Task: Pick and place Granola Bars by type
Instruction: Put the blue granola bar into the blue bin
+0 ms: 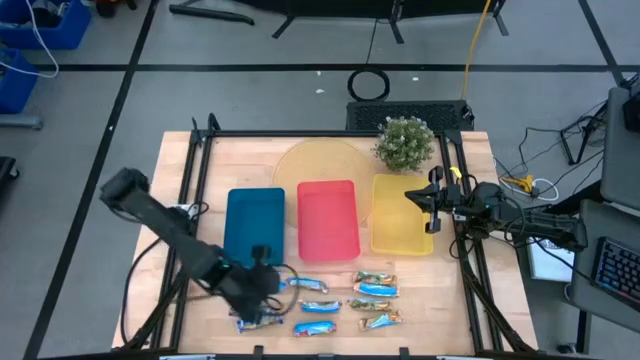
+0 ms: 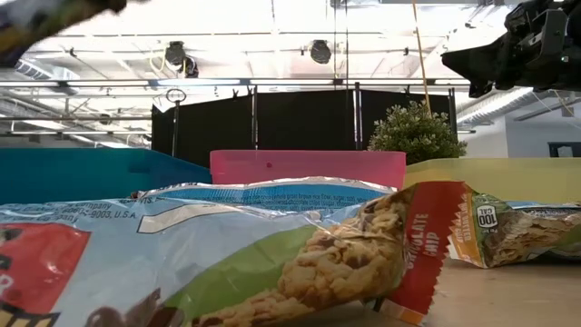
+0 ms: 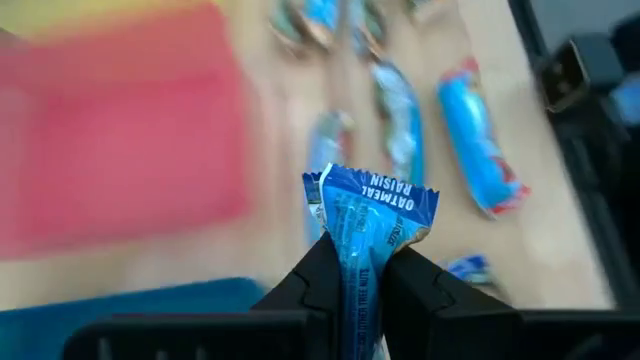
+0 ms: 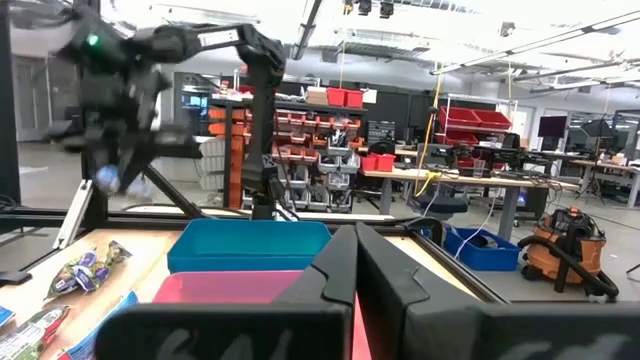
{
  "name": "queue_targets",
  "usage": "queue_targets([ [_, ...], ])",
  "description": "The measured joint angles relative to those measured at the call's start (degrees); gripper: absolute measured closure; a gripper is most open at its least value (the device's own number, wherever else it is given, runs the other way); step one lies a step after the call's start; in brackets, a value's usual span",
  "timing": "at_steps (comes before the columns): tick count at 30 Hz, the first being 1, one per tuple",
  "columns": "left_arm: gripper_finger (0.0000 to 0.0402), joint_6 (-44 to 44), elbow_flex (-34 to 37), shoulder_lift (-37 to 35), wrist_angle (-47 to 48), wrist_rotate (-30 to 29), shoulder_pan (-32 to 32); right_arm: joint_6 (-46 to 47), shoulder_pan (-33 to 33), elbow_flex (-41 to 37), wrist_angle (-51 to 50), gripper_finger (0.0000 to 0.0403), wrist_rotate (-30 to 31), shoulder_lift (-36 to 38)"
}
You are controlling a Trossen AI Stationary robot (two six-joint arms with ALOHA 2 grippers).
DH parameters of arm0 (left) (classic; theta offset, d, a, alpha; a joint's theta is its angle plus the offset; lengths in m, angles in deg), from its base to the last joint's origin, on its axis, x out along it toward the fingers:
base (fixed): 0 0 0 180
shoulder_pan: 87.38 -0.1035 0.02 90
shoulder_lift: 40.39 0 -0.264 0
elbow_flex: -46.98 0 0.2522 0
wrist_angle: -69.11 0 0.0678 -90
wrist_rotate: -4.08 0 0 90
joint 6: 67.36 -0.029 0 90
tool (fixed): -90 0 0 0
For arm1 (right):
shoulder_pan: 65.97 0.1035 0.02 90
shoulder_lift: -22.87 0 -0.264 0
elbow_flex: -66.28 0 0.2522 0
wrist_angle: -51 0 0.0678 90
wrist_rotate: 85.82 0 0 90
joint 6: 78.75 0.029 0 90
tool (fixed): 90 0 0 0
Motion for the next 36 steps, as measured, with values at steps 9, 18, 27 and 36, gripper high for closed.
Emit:
queue_targets([
  [9, 0.035, 0.58, 14.25, -15.56, 2.21, -13.36, -1.41, 0.0, 0.02, -0.02, 0.04, 0.0403, 0.0, -0.06],
  [18, 0.035, -0.21, 26.87, -21.18, 1.41, 3.3, -21.43, 0.0, 0.01, -0.01, 0.07, 0.0403, 0.0, -0.08],
  [27, 0.035, -11.66, 28.97, -10.73, -7.55, 12.95, -28.83, -0.07, 0.01, -0.02, 0.01, 0.0403, 0.0, -0.08],
  [36, 0.035, -18.36, 28.97, -2.94, -10.81, 15.68, -29.33, -0.04, 0.01, 0.0, -0.76, 0.0403, 0.0, -0.11],
])
